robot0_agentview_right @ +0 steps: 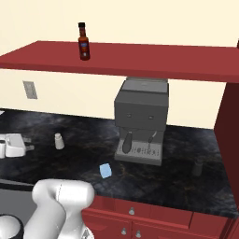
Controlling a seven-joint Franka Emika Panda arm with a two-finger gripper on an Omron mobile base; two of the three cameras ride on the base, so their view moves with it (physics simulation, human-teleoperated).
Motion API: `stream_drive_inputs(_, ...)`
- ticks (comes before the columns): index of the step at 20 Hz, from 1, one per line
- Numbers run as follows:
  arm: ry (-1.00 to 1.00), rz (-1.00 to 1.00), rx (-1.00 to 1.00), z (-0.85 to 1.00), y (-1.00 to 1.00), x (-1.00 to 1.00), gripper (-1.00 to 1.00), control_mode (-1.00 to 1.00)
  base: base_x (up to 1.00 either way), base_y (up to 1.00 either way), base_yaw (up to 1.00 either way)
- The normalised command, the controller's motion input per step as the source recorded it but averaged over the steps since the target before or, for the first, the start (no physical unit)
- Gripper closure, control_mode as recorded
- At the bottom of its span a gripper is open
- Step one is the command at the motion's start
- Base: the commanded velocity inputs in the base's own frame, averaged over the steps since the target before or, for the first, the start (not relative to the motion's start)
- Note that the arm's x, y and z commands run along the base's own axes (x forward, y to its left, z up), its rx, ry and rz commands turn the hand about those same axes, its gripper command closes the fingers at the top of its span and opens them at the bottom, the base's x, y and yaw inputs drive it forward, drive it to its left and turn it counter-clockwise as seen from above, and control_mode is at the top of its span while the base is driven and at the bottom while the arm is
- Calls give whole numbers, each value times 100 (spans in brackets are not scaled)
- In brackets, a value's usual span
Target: There are various items on the counter. Only move the condiments/shakers into the cabinet.
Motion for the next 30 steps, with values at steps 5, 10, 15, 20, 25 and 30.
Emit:
stream_drive_inputs(5, 0, 1, 0, -15, -2, 26, -100, -100, 0, 0, 0)
stream_drive_inputs(10, 1, 3, 0, -10, -4, 31, -100, -100, 0, 0, 0)
stream_drive_inputs(15, 2, 3, 0, -15, -1, 31, -100, -100, 0, 0, 0)
stream_drive_inputs(20, 3, 3, 0, -24, 0, 29, -100, -100, 0, 0, 0)
stream_drive_inputs(25, 1, 4, 0, -22, 0, 28, -100, -100, 0, 0, 0)
stream_drive_inputs(30, 0, 4, 0, -14, 0, 25, -100, -100, 0, 0, 0)
